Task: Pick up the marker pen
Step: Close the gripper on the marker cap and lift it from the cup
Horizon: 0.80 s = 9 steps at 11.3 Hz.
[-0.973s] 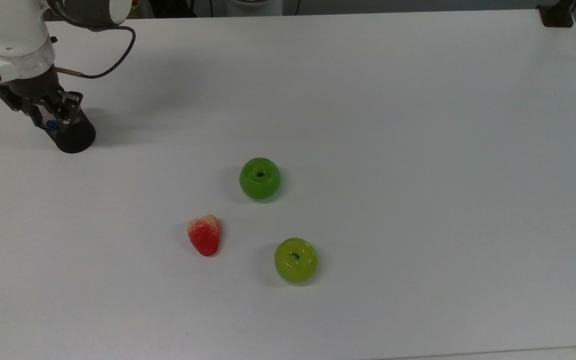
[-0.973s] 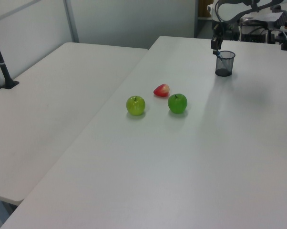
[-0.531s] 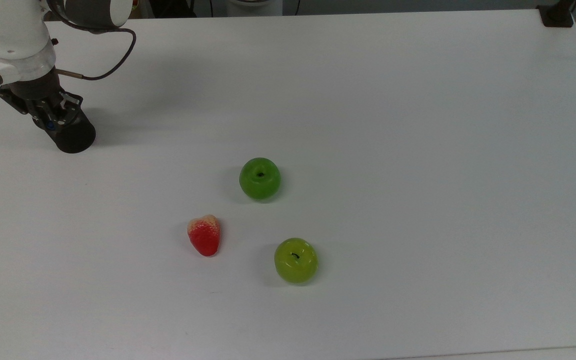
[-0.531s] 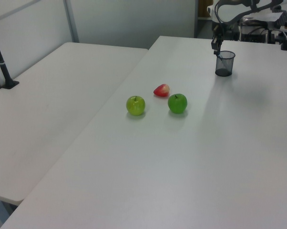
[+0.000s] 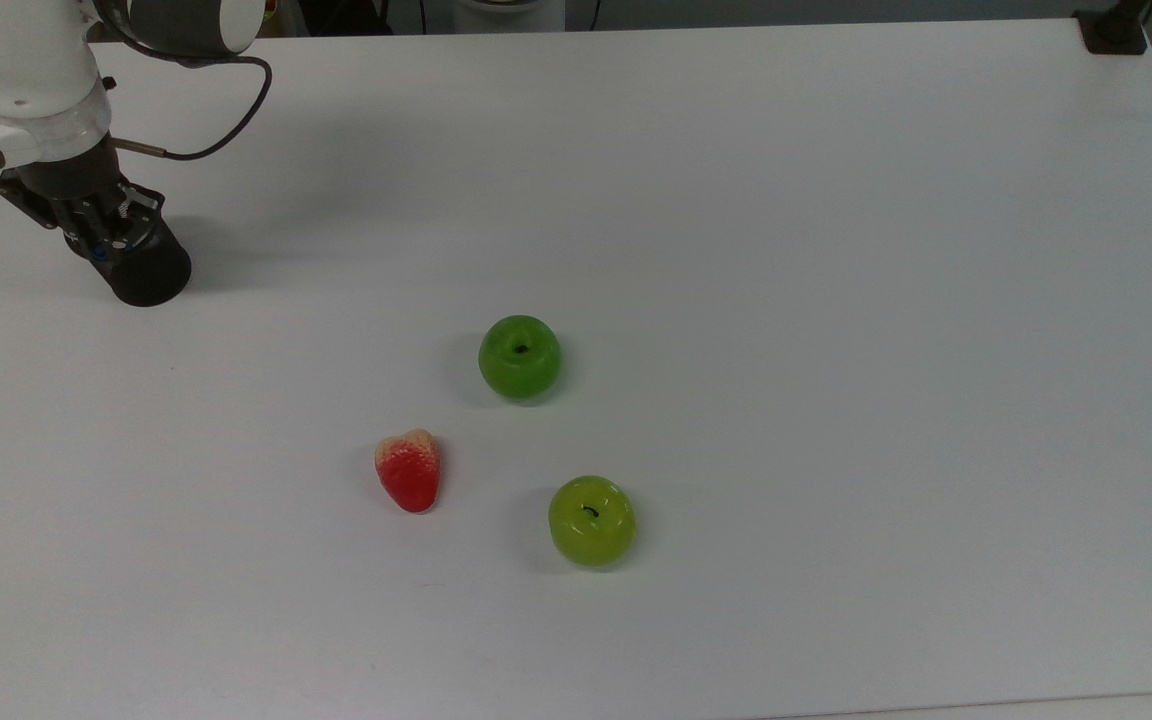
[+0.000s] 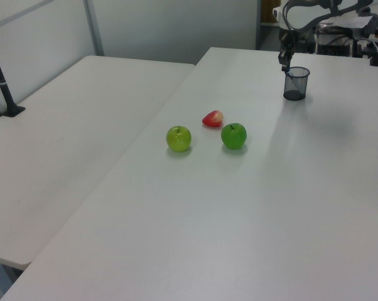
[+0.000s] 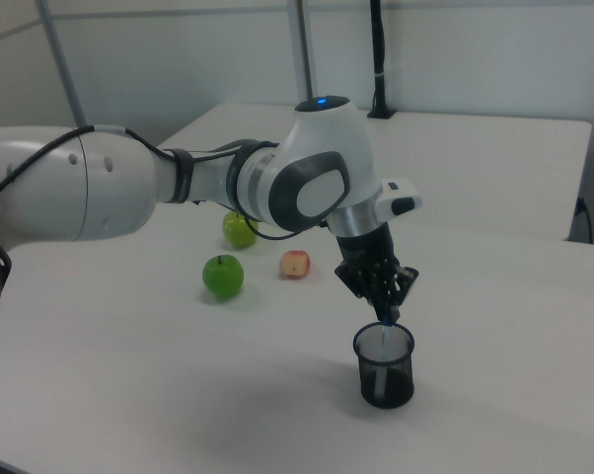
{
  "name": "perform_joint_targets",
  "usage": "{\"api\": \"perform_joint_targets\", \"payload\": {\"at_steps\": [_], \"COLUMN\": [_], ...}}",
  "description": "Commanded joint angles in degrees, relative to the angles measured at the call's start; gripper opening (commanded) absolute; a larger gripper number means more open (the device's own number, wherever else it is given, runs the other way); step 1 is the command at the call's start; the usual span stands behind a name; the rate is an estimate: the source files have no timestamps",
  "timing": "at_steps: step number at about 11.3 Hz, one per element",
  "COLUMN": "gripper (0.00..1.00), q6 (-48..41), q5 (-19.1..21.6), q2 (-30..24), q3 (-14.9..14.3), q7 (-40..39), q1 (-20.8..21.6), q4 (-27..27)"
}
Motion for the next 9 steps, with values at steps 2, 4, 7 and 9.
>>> {"api": "perform_joint_targets", "payload": {"at_steps": [2,4,7,9], "gripper": [0.04,0.04,0.04,0.05], "q6": [0.4,-1.0,-4.0,-4.3], "q5": [0.0,0.7,4.4,6.7], "q2": [-2.9,-5.3,-9.7,-12.6], "q3": [0.1,0.2,0.0,-0.1], "q7": [-0.4,-0.3,0.0,0.0], "q1": [-0.5,-1.1,-1.2,-2.0], "q4": [-0.8,-0.6,2.4,3.0]}}
